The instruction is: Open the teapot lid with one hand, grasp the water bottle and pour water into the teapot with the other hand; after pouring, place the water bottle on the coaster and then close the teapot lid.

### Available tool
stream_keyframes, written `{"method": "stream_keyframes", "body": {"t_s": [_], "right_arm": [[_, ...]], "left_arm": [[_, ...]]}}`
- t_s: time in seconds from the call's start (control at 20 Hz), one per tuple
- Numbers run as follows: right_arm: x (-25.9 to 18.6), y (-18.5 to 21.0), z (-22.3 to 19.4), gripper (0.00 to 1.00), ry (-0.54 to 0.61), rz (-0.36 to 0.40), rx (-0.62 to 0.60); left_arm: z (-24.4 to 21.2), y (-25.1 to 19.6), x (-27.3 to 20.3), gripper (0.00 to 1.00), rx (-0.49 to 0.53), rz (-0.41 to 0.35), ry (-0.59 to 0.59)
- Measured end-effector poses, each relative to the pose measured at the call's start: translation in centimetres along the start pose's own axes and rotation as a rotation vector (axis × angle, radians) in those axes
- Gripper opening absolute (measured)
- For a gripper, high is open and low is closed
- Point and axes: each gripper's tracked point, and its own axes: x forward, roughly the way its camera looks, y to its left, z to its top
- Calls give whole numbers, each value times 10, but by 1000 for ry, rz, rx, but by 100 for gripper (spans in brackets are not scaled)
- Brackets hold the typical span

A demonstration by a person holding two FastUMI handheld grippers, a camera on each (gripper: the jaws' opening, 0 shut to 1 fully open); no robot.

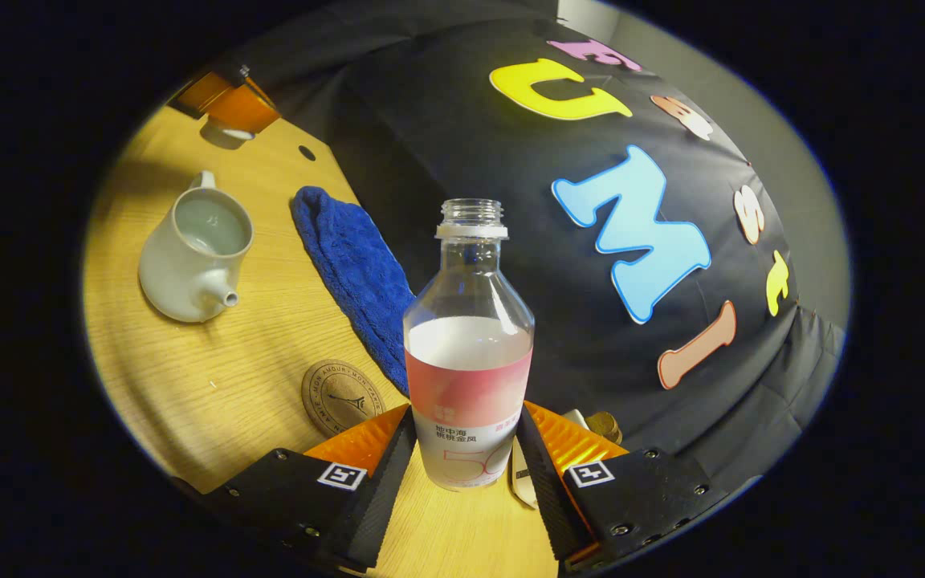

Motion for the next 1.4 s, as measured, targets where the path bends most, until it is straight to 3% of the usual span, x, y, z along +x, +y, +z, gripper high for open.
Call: {"method": "stream_keyframes", "body": {"t_s": [0.25,0.7,1.4], "right_arm": [[-1,8,12,76,-23,16,-143],[3,-2,36,76,-108,-42,-432],[-5,-10,64,76,-210,-109,-695]], "left_arm": [[-2,6,1,7,3,14,6],[-5,10,3,7,8,25,18],[-10,12,6,7,14,33,38]]}}
